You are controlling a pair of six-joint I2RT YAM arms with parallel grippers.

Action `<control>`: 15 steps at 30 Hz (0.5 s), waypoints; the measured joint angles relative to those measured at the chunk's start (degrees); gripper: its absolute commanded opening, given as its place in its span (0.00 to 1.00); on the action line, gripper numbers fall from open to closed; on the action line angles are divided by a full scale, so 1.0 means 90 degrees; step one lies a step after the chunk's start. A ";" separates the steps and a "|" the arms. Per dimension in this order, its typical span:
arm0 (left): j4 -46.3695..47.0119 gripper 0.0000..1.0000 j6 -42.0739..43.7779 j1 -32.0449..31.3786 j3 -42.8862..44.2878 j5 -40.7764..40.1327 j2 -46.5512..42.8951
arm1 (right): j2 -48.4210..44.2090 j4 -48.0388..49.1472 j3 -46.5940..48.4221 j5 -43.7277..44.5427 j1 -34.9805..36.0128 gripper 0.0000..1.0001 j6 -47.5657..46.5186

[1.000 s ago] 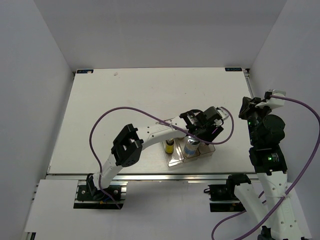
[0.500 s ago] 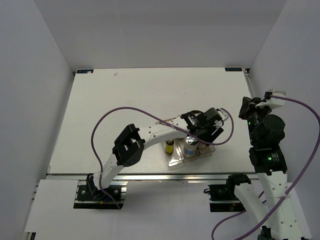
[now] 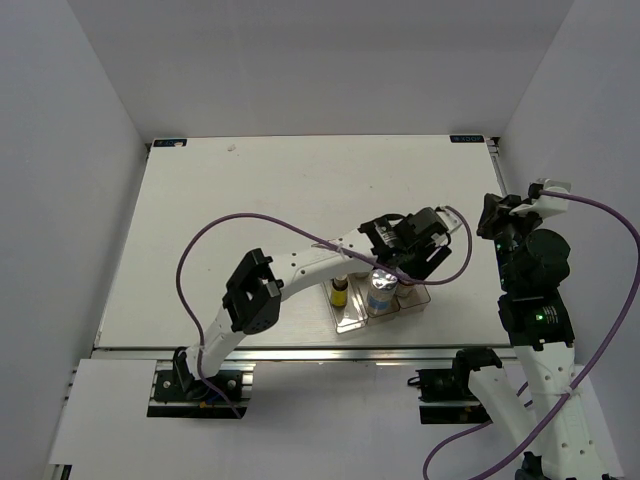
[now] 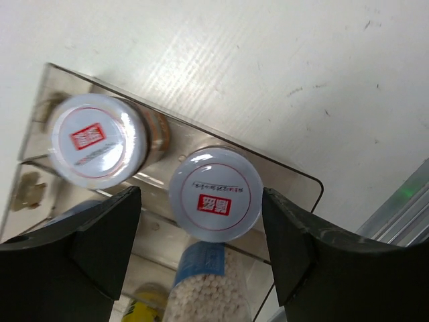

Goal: Organize the condiment bottles

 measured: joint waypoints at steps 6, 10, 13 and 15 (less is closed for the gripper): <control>-0.0078 0.81 0.0061 0.0002 0.0032 -0.0430 -0.0617 | 0.0000 0.0000 0.0000 -0.0097 0.0000 0.16 -0.0002; 0.0010 0.57 -0.0005 0.0007 -0.0396 -0.0865 -0.1382 | 0.0000 -0.0002 0.0000 -0.0168 0.0000 0.23 -0.0024; 0.0172 0.00 -0.0165 0.0087 -0.0937 -0.1156 -0.2101 | 0.0000 -0.0007 0.0000 -0.0325 0.0000 0.49 -0.0073; 0.0403 0.00 -0.0253 0.0270 -0.1530 -0.1292 -0.2744 | 0.0000 -0.0027 0.0000 -0.0520 0.0000 0.72 -0.0148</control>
